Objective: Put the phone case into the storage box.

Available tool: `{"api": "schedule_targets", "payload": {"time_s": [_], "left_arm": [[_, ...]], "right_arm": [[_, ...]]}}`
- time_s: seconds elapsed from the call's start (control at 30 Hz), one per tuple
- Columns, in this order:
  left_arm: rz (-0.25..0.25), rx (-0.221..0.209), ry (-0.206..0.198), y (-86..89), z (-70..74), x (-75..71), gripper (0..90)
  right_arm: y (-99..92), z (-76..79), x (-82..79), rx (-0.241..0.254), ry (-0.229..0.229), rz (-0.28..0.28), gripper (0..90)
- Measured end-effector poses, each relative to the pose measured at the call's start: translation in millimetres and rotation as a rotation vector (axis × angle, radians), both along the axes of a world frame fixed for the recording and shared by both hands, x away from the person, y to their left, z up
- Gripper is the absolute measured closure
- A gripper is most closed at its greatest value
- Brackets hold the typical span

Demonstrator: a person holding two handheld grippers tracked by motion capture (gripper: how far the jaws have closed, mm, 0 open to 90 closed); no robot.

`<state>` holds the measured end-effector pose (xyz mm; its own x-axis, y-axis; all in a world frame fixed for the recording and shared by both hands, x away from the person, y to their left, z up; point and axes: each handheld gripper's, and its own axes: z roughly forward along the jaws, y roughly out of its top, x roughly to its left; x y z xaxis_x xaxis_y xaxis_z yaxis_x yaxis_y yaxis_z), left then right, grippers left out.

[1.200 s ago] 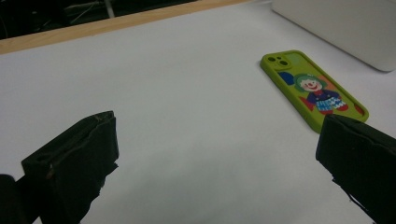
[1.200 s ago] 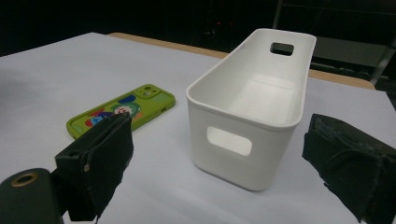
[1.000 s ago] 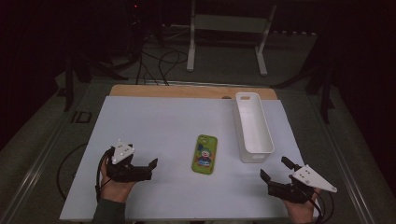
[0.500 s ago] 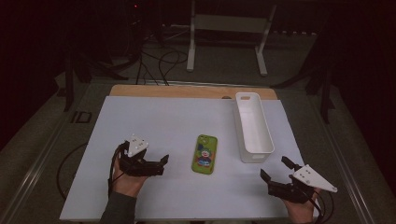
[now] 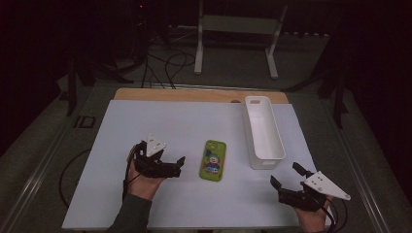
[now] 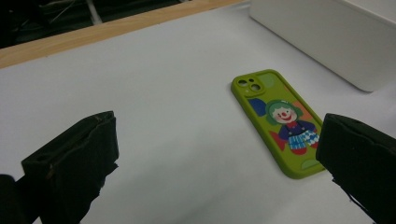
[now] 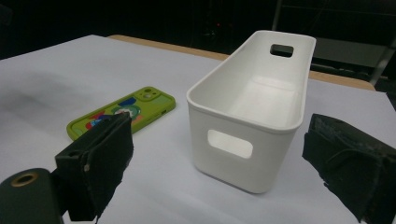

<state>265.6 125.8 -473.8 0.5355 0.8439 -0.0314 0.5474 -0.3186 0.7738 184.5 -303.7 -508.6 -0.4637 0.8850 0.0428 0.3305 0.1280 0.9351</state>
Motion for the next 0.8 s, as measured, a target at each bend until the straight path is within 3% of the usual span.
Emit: {"api": "schedule_targets", "payload": {"time_s": [0.8], "left_arm": [[0.007,0.056,0.032,-40.1,-7.2,15.7,0.0]], "right_arm": [[1.0,0.0,0.0,-0.002,0.0,-0.004,8.0]]}}
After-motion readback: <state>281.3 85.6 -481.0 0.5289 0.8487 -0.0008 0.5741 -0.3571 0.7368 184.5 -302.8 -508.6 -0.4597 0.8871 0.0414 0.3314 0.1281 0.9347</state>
